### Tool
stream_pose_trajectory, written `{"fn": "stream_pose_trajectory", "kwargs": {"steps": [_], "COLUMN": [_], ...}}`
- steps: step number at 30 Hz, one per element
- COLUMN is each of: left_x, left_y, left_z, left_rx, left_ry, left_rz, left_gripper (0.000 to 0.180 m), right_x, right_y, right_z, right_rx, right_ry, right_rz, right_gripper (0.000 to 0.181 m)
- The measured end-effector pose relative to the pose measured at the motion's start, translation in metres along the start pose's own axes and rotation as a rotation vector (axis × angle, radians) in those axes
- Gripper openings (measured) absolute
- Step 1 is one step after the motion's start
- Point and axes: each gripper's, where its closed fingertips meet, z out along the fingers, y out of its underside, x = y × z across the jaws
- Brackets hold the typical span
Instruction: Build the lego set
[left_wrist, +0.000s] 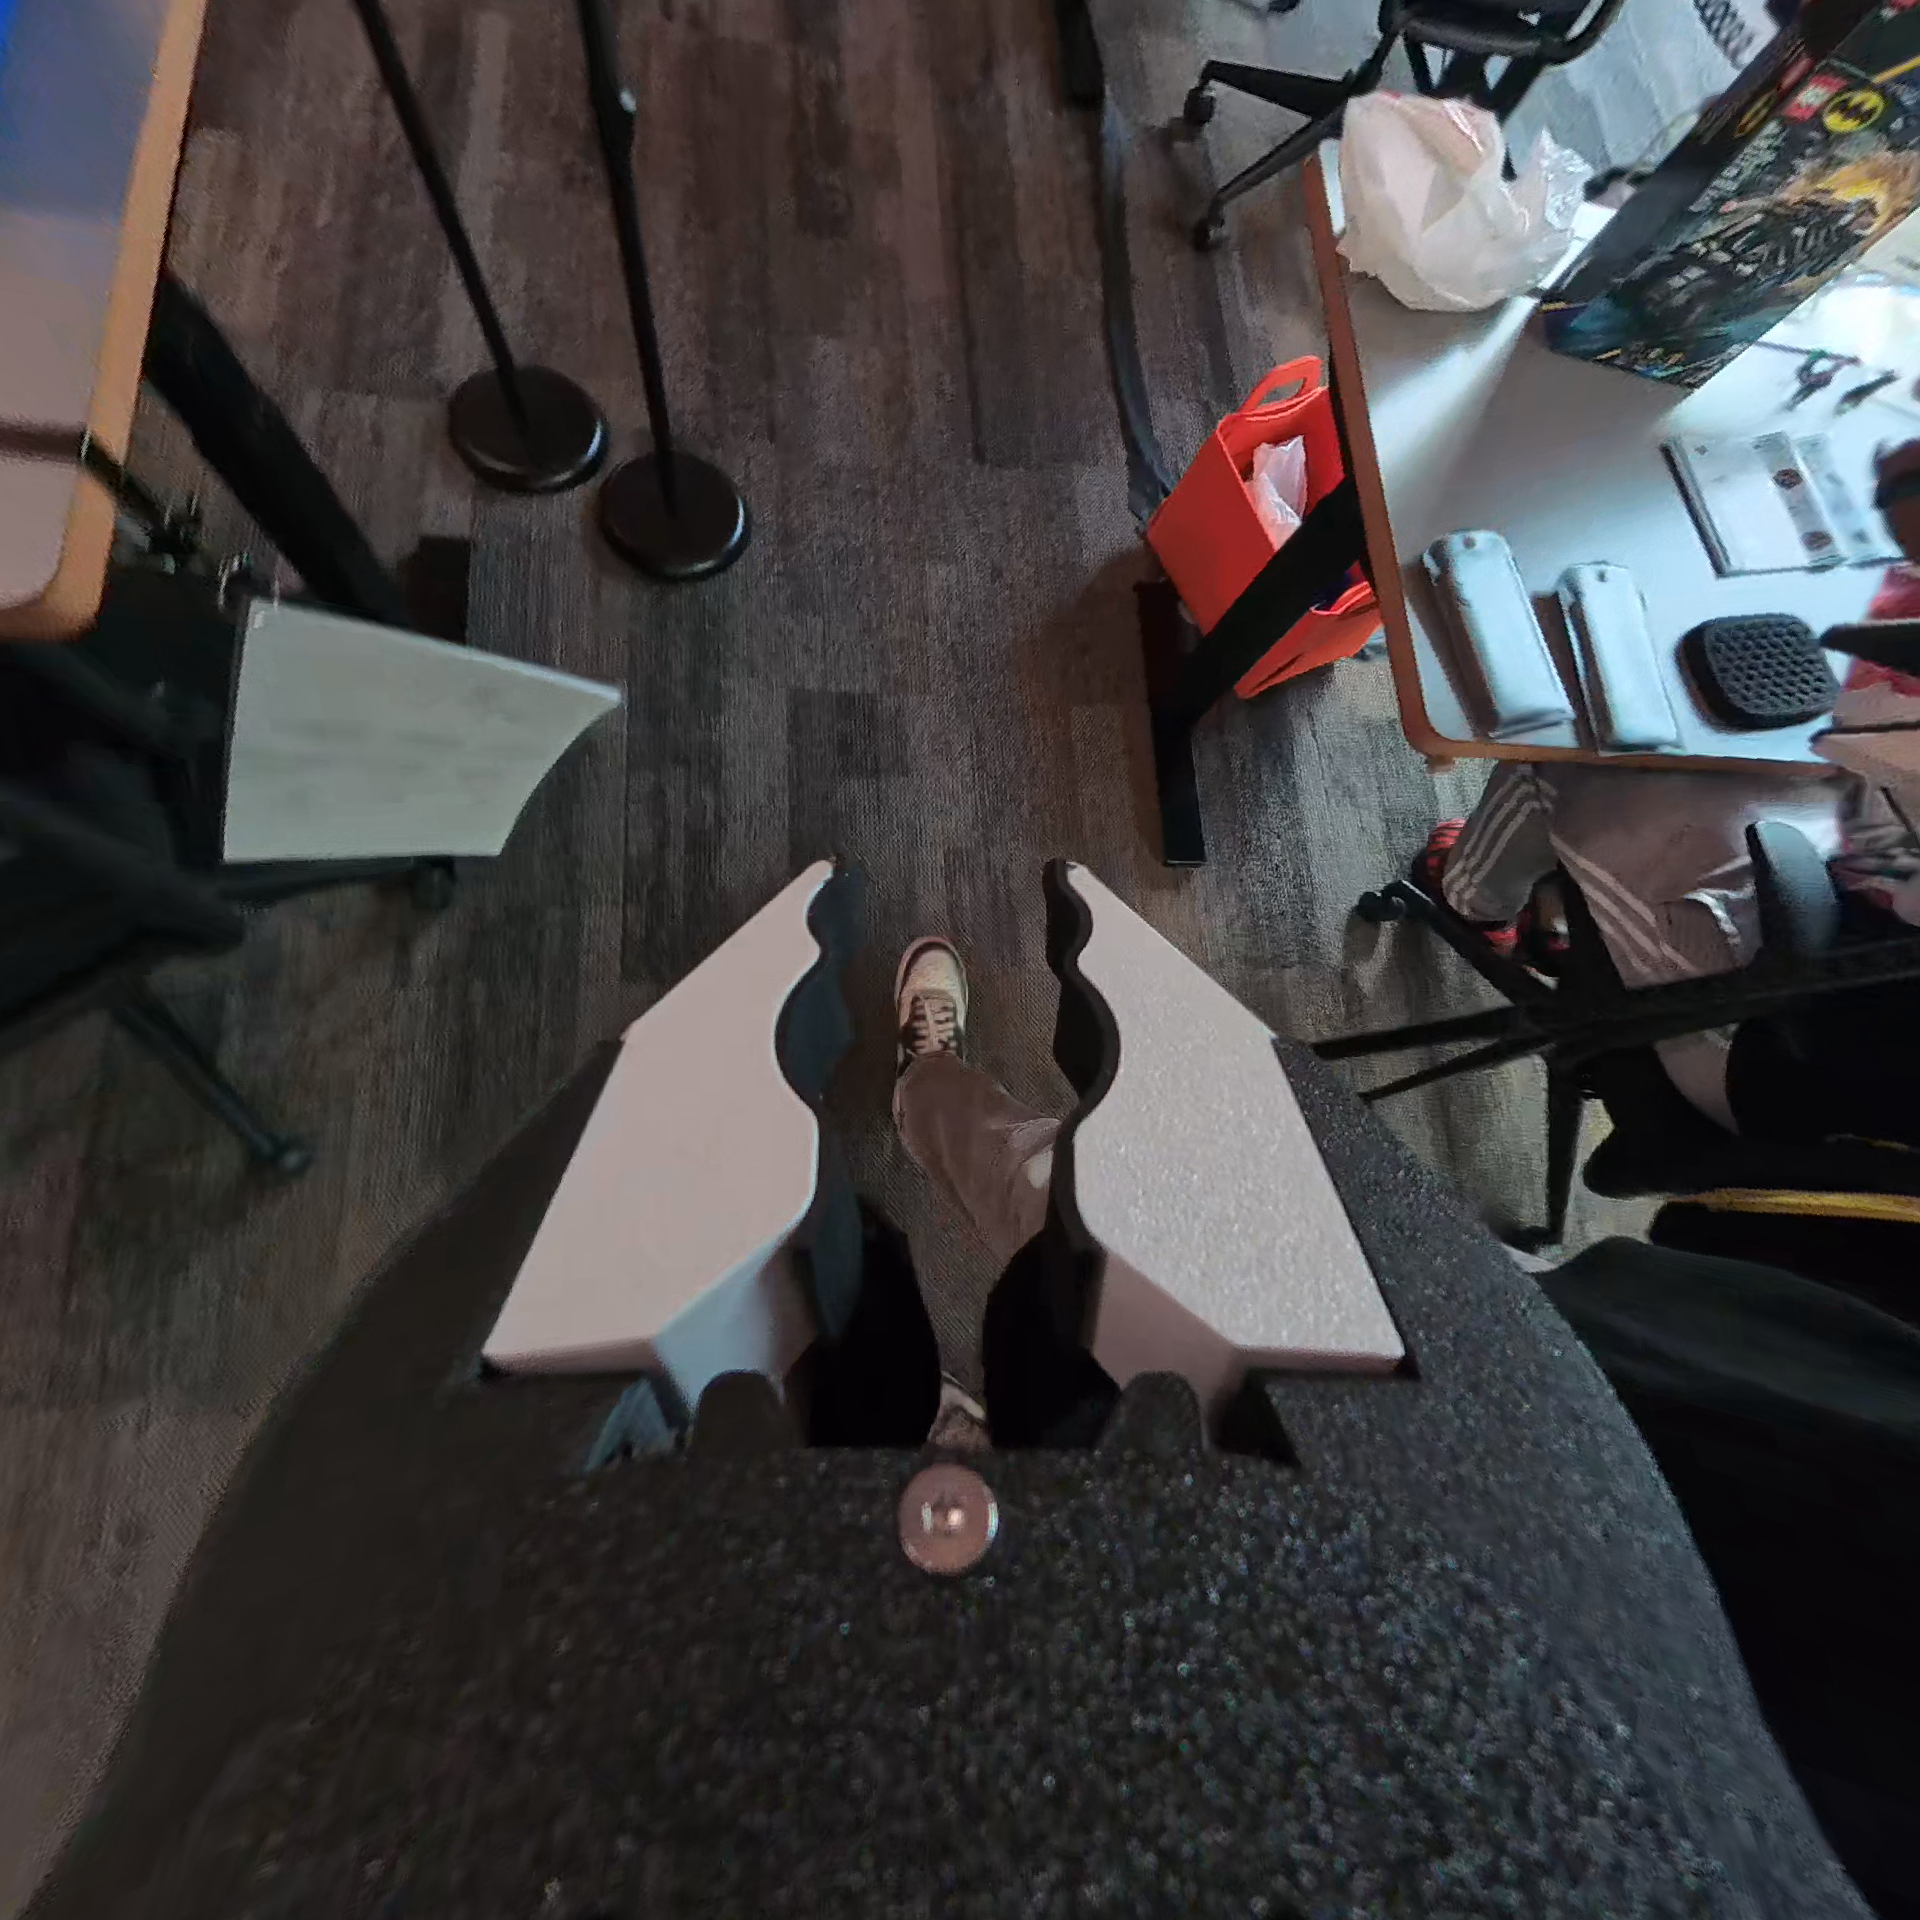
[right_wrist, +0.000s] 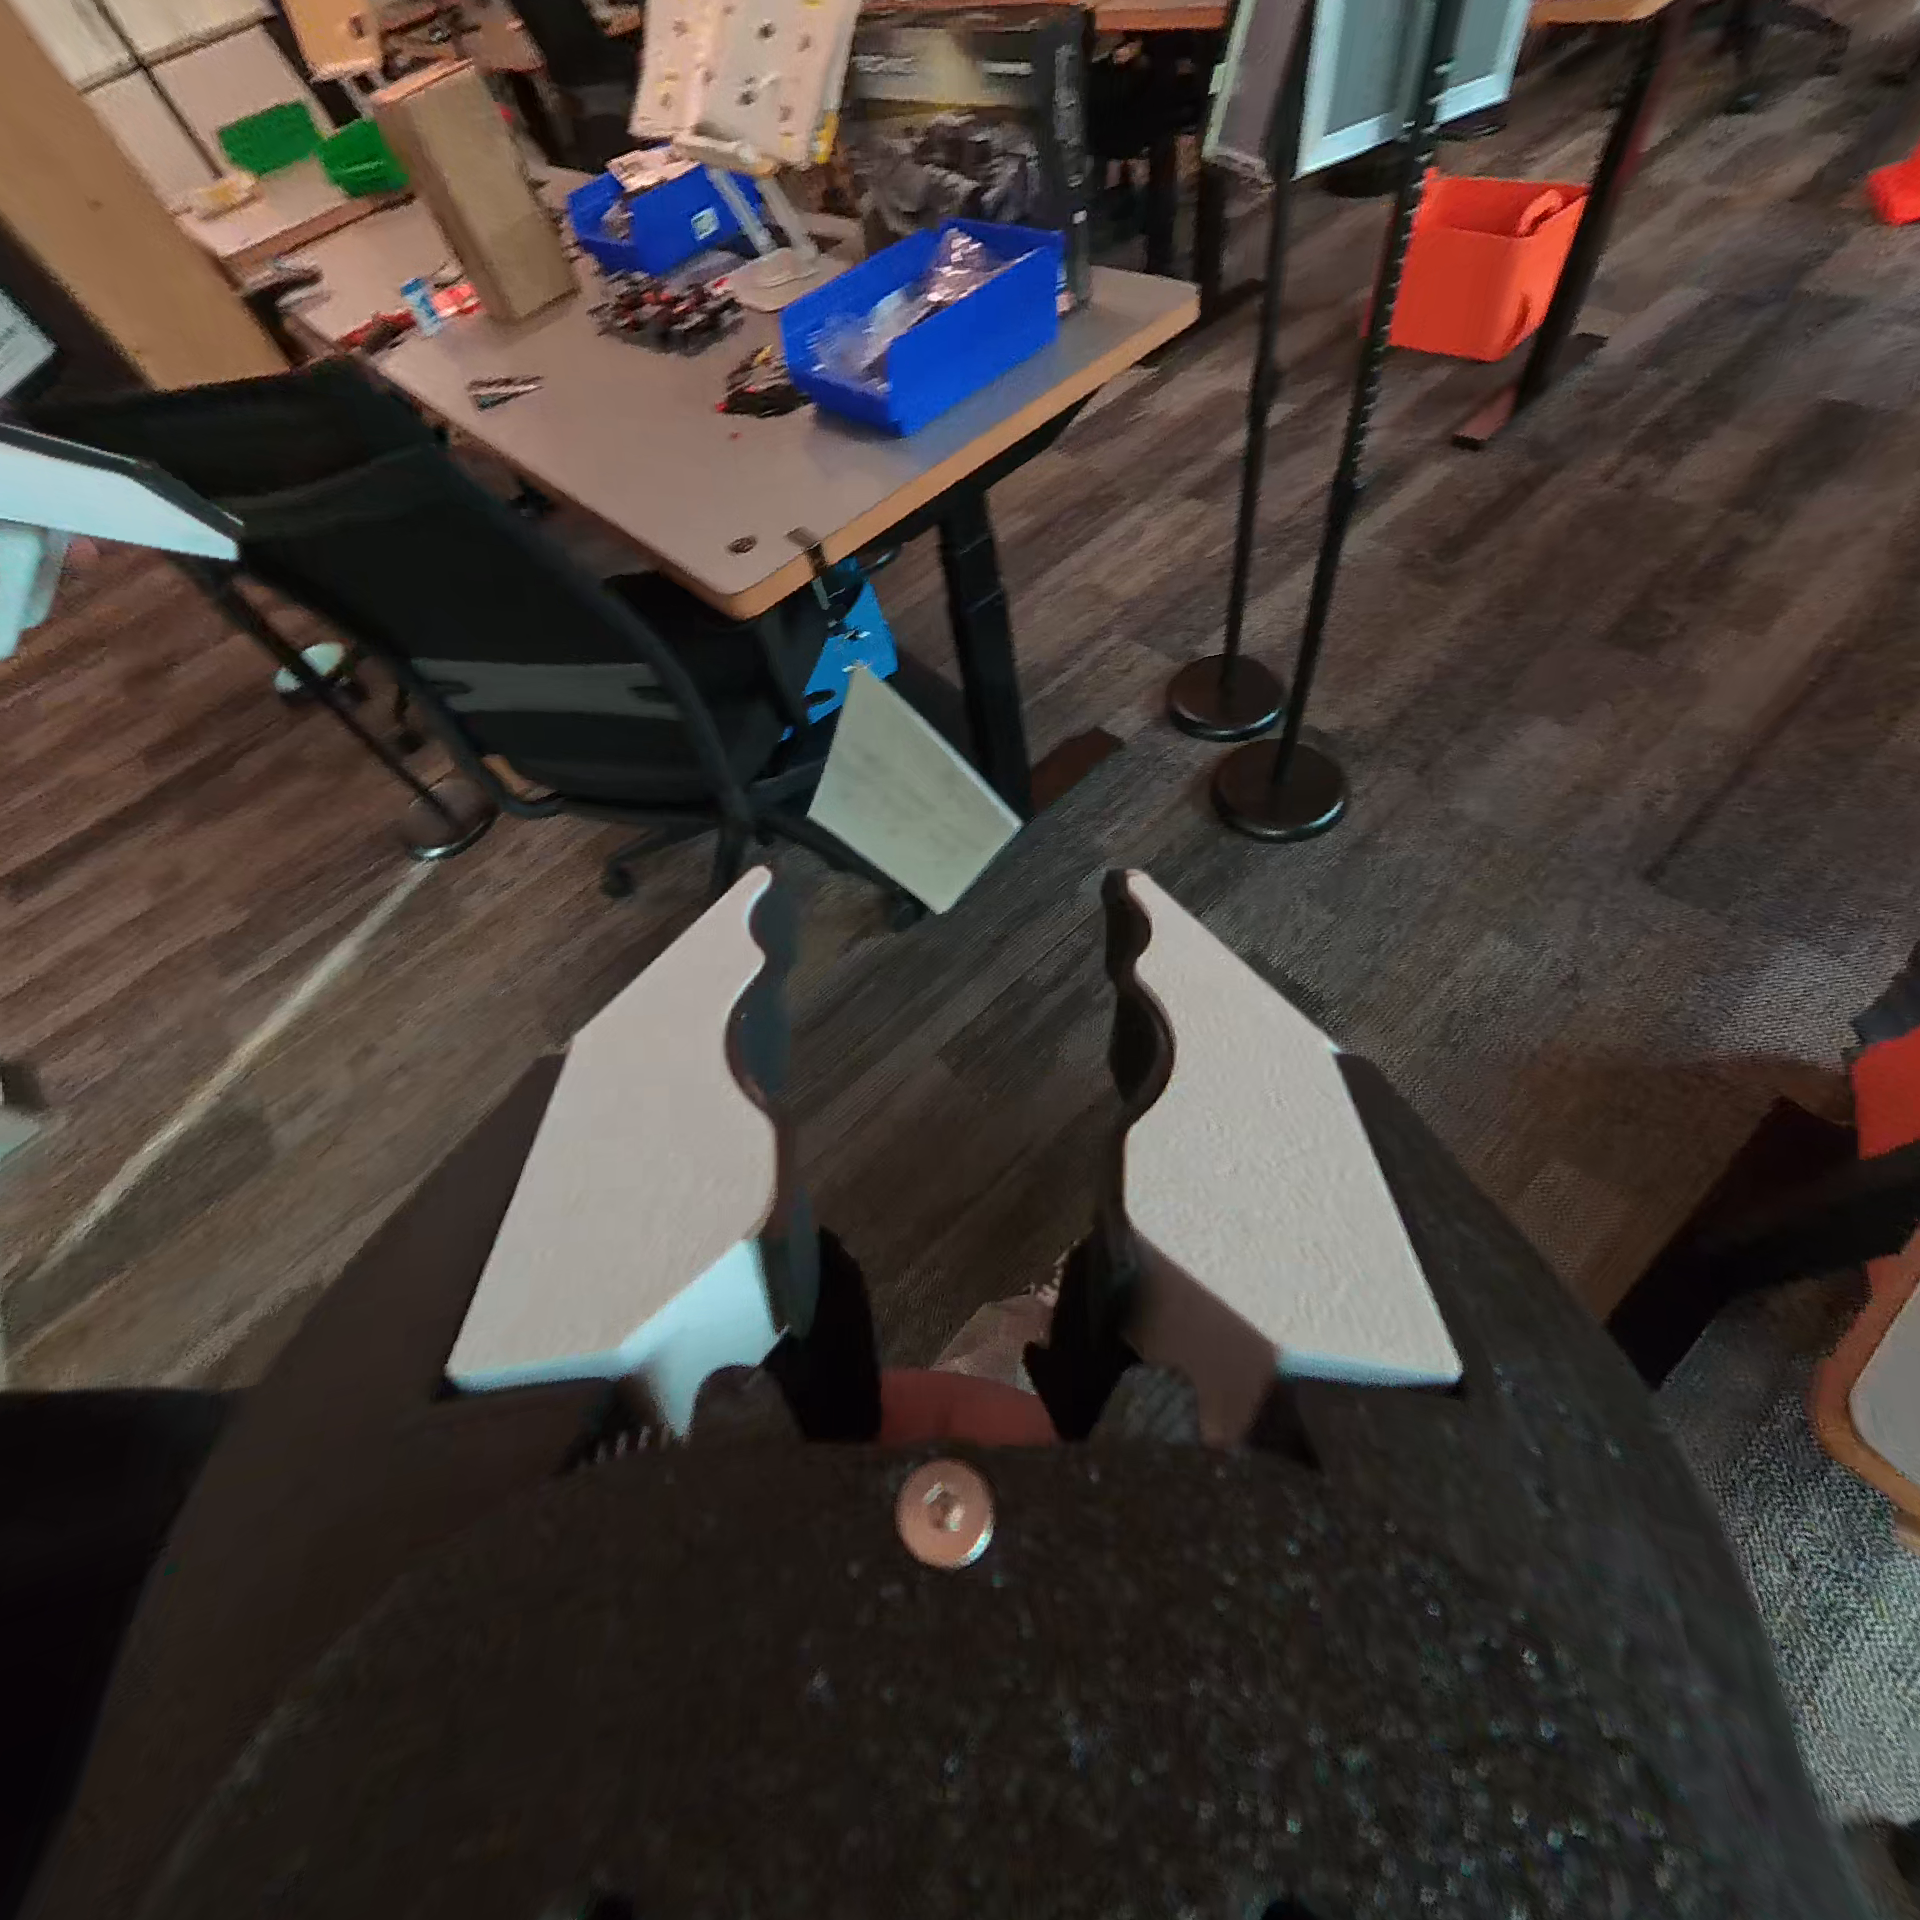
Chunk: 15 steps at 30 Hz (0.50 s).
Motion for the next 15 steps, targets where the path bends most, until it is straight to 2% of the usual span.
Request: {"fn": "stream_pose_trajectory", "kwargs": {"steps": [1,5,10,15], "left_x": [-0.004,-0.012,-0.005,0.001], "left_y": [-0.018,-0.101,-0.229,-0.333], "left_z": [0.024,0.120,0.219,0.317], "left_rx": [-0.006,-0.027,-0.026,-0.046], "left_ry": [0.004,0.033,0.132,0.175], "left_rz": [0.023,0.069,0.024,0.110], "left_gripper": [0.033,0.034,0.034,0.034], "right_x": [0.018,0.092,0.201,0.301], "right_y": [-0.005,-0.039,-0.127,-0.202], "right_z": [0.020,0.098,0.178,0.255], "right_rx": [0.004,0.014,0.082,0.076], "right_ry": [0.012,0.034,0.075,0.102], "right_rz": [0.017,0.062,0.109,0.052], "right_gripper": [0.060,0.060,0.061,0.062]}}
